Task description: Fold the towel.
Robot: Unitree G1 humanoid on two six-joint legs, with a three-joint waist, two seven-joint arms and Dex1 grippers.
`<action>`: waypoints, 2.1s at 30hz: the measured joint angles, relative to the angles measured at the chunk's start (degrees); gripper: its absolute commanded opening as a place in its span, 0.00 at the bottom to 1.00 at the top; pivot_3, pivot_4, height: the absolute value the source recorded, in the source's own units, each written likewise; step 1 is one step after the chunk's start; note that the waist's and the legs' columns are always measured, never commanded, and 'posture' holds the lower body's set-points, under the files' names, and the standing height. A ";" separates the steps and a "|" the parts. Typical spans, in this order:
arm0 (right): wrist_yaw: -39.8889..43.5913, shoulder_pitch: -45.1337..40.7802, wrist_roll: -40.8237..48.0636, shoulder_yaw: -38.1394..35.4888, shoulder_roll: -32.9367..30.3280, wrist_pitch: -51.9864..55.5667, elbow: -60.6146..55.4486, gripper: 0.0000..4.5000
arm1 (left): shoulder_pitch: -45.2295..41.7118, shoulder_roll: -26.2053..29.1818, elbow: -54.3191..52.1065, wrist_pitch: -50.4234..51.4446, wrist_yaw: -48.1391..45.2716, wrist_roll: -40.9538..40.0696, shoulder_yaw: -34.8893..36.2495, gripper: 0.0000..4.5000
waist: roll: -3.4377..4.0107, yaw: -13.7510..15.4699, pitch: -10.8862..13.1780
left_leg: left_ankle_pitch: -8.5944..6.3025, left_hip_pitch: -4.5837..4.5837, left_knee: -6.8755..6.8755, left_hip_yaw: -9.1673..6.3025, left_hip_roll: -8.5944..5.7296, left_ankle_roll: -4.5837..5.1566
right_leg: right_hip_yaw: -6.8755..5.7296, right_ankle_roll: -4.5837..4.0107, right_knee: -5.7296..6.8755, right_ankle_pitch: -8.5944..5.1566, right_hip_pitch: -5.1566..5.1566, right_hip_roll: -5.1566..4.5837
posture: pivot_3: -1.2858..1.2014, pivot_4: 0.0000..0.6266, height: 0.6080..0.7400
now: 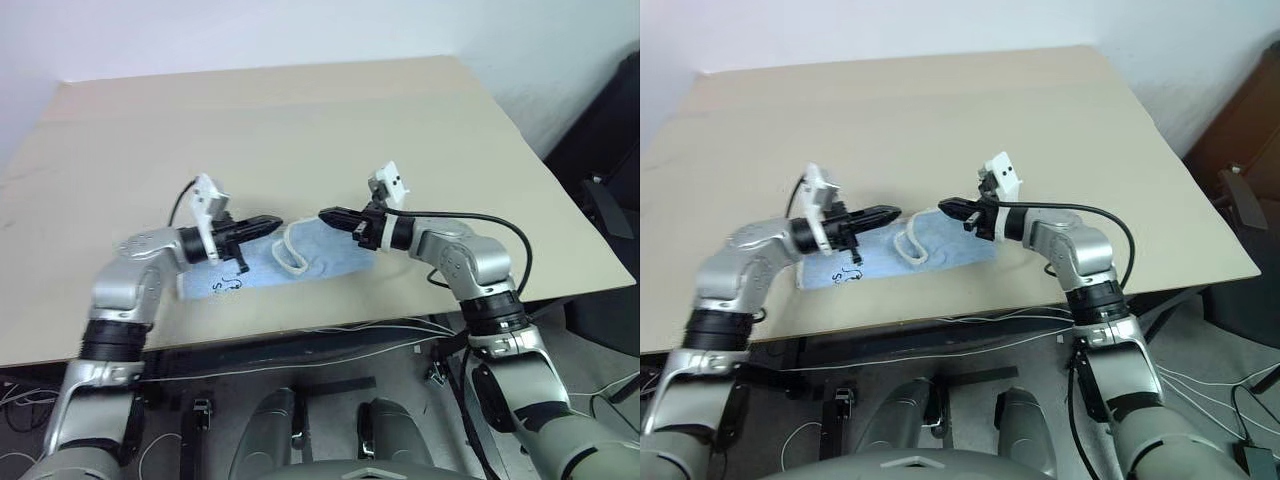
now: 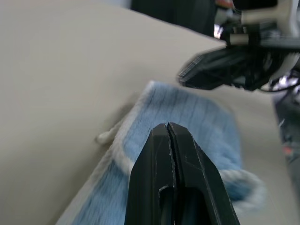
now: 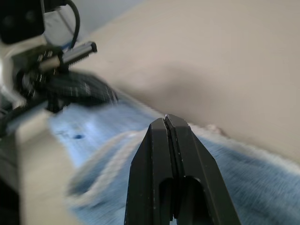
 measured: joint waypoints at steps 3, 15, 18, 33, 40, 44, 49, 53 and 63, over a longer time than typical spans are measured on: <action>-0.63 -0.69 -2.67 0.22 0.16 -2.63 3.83 0.00 | -2.73 -2.46 5.20 -5.43 -1.60 4.21 -3.55 0.01 | -0.01 -0.03 0.00 | 0.06 -0.02 -0.02 0.08 0.00 0.08 | 0.06 0.00 0.01 0.01 0.01 0.00 | 0.52 0.24 0.96; -2.31 2.51 -11.19 4.43 1.44 -7.75 9.32 0.00 | -2.72 -0.62 12.76 -15.58 -8.21 13.92 -10.25 0.01 | -0.03 -0.55 -0.02 | 0.00 0.17 -0.04 0.15 0.07 0.00 | 0.22 0.00 0.10 0.01 -0.09 -0.02 | 0.52 0.24 0.96; -4.66 2.53 -9.87 1.86 4.57 -5.15 9.49 0.00 | -1.23 -0.05 13.21 -18.13 -7.62 14.28 -9.52 0.01 | -0.05 -0.99 -0.04 | -0.03 0.34 -0.12 0.10 0.11 -0.02 | 0.28 -0.10 0.10 0.07 -0.07 -0.03 | 0.52 0.24 0.96; 3.11 2.04 -6.83 -0.21 0.09 -3.48 3.78 0.00 | 8.06 1.46 -3.24 0.71 -2.96 -4.44 8.02 0.36 | -0.05 -1.80 -0.02 | -0.01 -0.01 -0.09 0.10 0.09 -0.01 | 0.27 -0.11 0.03 0.11 -0.14 -0.05 | 0.52 0.24 0.96; 6.96 -0.72 -5.83 0.05 -1.57 -3.00 1.53 0.13 | 15.00 11.34 -18.21 15.77 4.29 -11.98 18.32 0.87 | -0.06 -1.76 0.01 | -0.02 0.01 -0.14 0.07 0.09 -0.03 | 0.28 -0.12 0.02 0.10 -0.37 -0.06 | 0.52 0.24 0.96; 11.31 -2.82 -6.09 1.89 -2.16 -5.35 1.84 0.43 | 18.84 14.00 -26.33 27.89 11.92 -22.71 29.82 1.00 | -0.06 -1.72 0.02 | -0.03 0.01 -0.21 0.07 0.08 -0.03 | 0.30 -0.12 -0.10 0.10 -0.36 -0.06 | 0.52 0.24 0.96; 16.01 -4.80 -7.93 5.48 -2.46 -9.56 3.82 0.80 | 26.47 12.96 -33.27 40.69 25.53 -33.83 39.33 1.00 | -0.07 -1.79 0.03 | -0.02 0.02 -0.23 0.08 0.07 -0.04 | 0.30 -0.12 -0.11 0.10 -0.34 -0.05 | 0.52 0.24 0.96; 17.51 -7.29 -9.57 6.61 -2.21 -12.37 7.60 0.99 | 35.85 11.52 -37.15 49.58 38.86 -40.52 46.70 1.00 | -0.10 -1.88 0.05 | -0.01 0.05 -0.24 0.09 0.08 -0.08 | 0.34 -0.12 -0.02 0.10 -0.40 -0.04 | 0.52 0.24 0.96; 18.23 -11.89 -11.34 6.28 -1.21 -16.79 14.65 0.99 | 51.38 14.79 -38.69 42.78 74.39 -83.37 43.23 1.00 | -0.18 -1.27 0.01 | -0.01 0.03 -0.91 0.42 -0.06 -0.13 | 0.67 -0.57 -0.24 0.13 -0.77 -0.26 | 0.52 0.24 0.96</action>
